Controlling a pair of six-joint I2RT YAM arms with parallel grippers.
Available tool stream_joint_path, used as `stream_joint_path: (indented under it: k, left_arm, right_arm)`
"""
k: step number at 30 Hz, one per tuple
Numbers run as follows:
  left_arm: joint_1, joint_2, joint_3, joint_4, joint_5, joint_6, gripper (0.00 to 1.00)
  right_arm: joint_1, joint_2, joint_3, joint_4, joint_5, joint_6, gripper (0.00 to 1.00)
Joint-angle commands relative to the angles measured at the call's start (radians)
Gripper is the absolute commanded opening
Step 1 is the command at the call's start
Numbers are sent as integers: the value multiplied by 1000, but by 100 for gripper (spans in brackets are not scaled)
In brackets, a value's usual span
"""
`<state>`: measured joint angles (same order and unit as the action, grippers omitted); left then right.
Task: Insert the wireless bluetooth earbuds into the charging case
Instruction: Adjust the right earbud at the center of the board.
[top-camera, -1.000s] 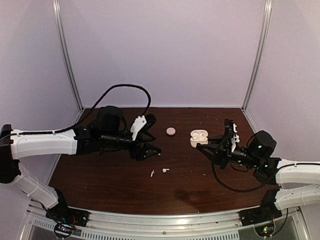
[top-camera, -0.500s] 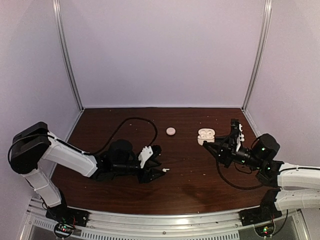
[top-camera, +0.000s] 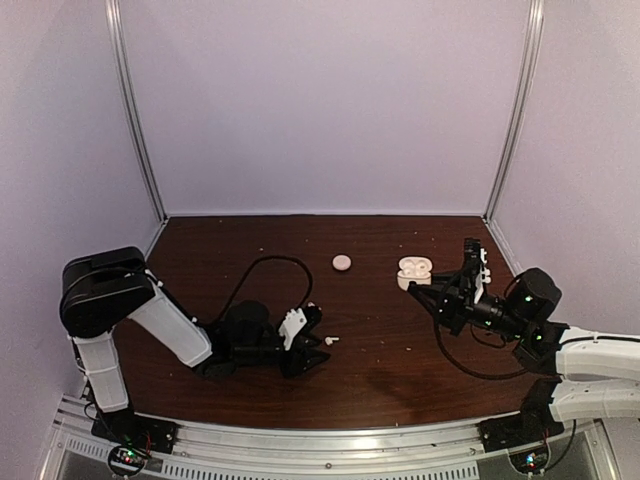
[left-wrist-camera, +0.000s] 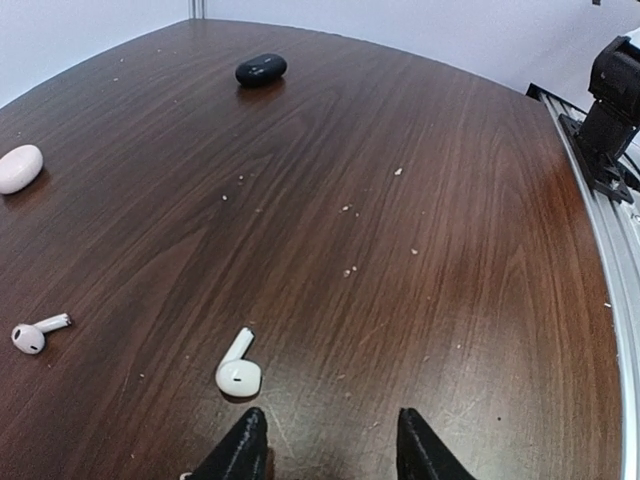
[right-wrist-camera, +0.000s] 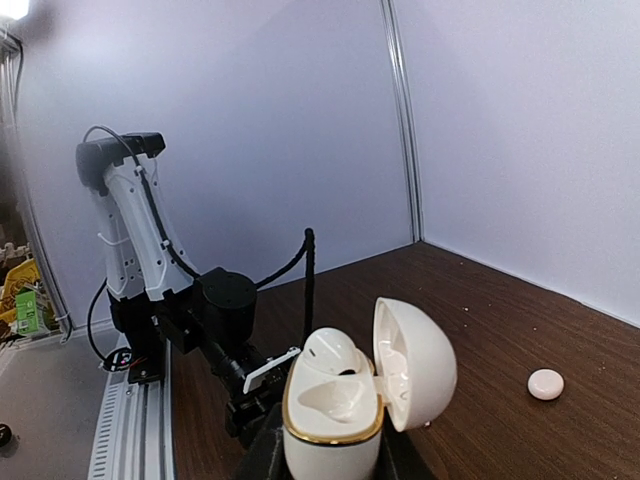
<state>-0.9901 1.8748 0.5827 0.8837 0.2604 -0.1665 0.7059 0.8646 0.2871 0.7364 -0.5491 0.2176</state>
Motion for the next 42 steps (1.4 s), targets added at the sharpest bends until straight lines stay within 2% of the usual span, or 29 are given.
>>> stream_joint_path:
  k: [1, 13, 22, 31, 35, 42]
  left_arm:
    - [-4, 43, 11, 84, -30, -6, 45]
    - [-3, 119, 14, 92, -91, -19, 41]
    - [10, 145, 74, -1, -151, 60, 41]
    - [12, 171, 128, -97, -206, 99, 37]
    - [47, 145, 91, -58, -184, 81, 37]
    - [124, 67, 35, -16, -117, 156, 40]
  right_arm:
    - [-7, -12, -8, 20, -6, 12, 0]
    - [-14, -7, -9, 23, -13, 13, 0]
    - [-18, -12, -11, 19, -13, 13, 0]
    - [-23, -10, -14, 27, -12, 16, 0]
    - [-25, -12, -15, 26, -14, 17, 0]
    - [-27, -7, -17, 34, -25, 20, 0]
